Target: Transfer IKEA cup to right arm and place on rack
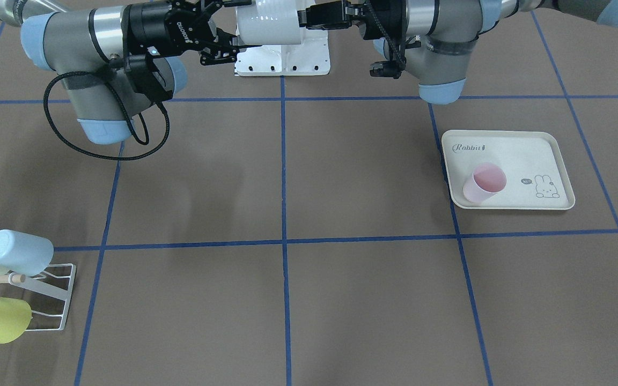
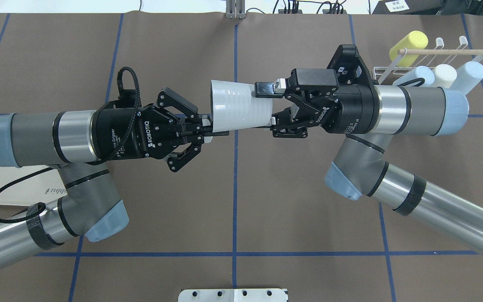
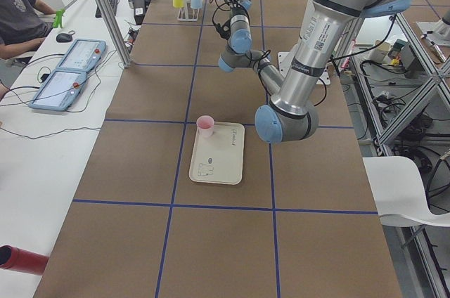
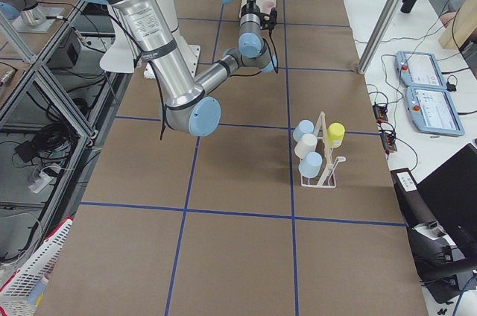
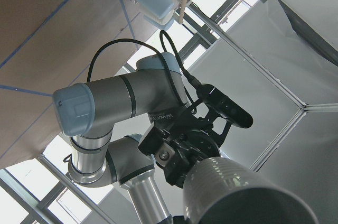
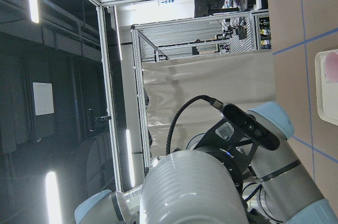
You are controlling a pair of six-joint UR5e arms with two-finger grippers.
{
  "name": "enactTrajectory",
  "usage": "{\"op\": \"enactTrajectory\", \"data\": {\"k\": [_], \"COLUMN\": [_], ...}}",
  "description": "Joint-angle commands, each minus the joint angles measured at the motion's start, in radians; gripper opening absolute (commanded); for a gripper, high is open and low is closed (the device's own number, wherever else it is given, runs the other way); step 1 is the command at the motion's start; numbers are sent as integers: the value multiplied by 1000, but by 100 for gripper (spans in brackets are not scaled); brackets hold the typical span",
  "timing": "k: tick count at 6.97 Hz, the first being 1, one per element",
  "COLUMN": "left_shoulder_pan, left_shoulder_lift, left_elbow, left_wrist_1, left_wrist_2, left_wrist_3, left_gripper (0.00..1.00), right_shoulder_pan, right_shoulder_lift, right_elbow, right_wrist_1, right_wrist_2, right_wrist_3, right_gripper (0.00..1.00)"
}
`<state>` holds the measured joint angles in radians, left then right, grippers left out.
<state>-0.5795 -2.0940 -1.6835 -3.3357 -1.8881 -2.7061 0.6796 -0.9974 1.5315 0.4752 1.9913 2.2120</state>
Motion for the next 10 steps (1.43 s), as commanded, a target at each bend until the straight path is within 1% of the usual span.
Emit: {"op": "enactTrajectory", "data": {"k": [1, 2, 3, 4, 7, 8, 9, 10], "left_shoulder_pan": [1, 1, 0, 0, -11, -28, -61, -98], "left_shoulder_lift": [0, 0, 2, 2, 5, 9, 26, 60], "left_elbow": [4, 4, 2, -2, -8, -7, 4, 11], "left_wrist_1": [-1, -1, 1, 2, 10, 25, 44, 41], "left_wrist_2": [0, 0, 0, 0, 0, 0, -5, -12], "left_wrist_3": [5, 8, 9, 8, 8, 11, 11, 34], "left_gripper": [0, 0, 67, 100, 100, 100, 100, 100], "right_shoulder_pan": [1, 3, 3, 5, 8, 11, 15, 30], "right_shoulder_lift": [-1, -1, -6, -13, -18, -26, -56, -75], "right_elbow": [4, 6, 9, 10, 16, 32, 54, 56], "right_wrist_1": [0, 0, 0, 0, 0, 0, 0, 2], "right_wrist_2": [0, 0, 0, 0, 1, 1, 1, 1], "right_wrist_3": [0, 2, 2, 2, 2, 3, 2, 0], "right_gripper": [37, 17, 7, 6, 3, 3, 4, 5]}}
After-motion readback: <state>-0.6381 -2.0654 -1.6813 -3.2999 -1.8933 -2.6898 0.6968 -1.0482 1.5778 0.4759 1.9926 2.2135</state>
